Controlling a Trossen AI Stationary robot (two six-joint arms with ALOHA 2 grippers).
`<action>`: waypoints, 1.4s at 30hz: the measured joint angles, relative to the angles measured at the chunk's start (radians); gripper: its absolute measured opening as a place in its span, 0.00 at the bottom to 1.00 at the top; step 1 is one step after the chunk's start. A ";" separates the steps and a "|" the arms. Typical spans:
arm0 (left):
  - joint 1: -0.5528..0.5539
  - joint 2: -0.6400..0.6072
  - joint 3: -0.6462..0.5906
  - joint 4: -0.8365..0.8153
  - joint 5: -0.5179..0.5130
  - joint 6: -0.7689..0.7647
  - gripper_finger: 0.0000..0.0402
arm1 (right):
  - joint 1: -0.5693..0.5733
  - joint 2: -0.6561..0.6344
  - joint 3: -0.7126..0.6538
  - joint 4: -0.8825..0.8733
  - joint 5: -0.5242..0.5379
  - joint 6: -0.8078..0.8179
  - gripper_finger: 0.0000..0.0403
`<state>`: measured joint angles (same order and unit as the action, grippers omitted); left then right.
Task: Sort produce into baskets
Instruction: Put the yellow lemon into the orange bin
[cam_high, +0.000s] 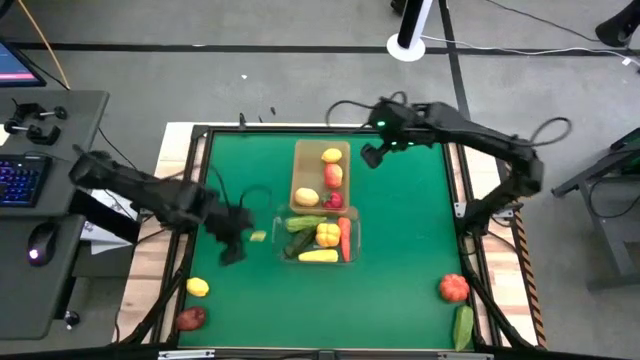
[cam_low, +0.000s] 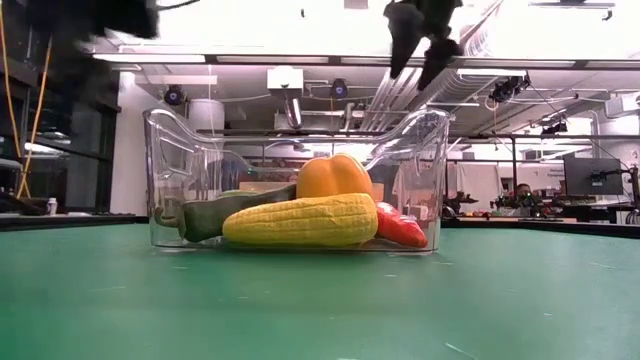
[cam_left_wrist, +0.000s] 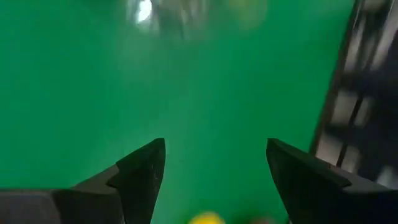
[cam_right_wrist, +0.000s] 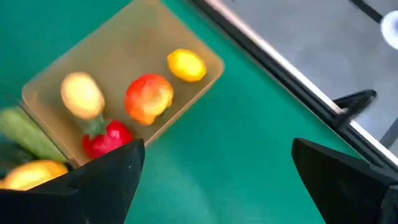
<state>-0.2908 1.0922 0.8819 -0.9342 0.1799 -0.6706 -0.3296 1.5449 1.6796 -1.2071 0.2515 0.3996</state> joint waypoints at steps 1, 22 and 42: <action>-0.052 0.023 0.026 -0.070 0.024 0.020 0.67 | 0.002 -0.029 -0.020 0.015 0.002 0.022 0.99; -0.716 0.344 0.060 -0.183 0.029 0.177 0.67 | 0.115 -0.193 -0.379 0.134 -0.005 0.046 0.99; -0.675 0.513 -0.052 -0.049 0.029 0.148 0.56 | 0.234 -0.193 -0.477 0.196 -0.023 0.045 0.99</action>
<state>-0.9658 1.6050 0.8295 -0.9829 0.2091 -0.5222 -0.0959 1.3521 1.2026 -1.0107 0.2285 0.4450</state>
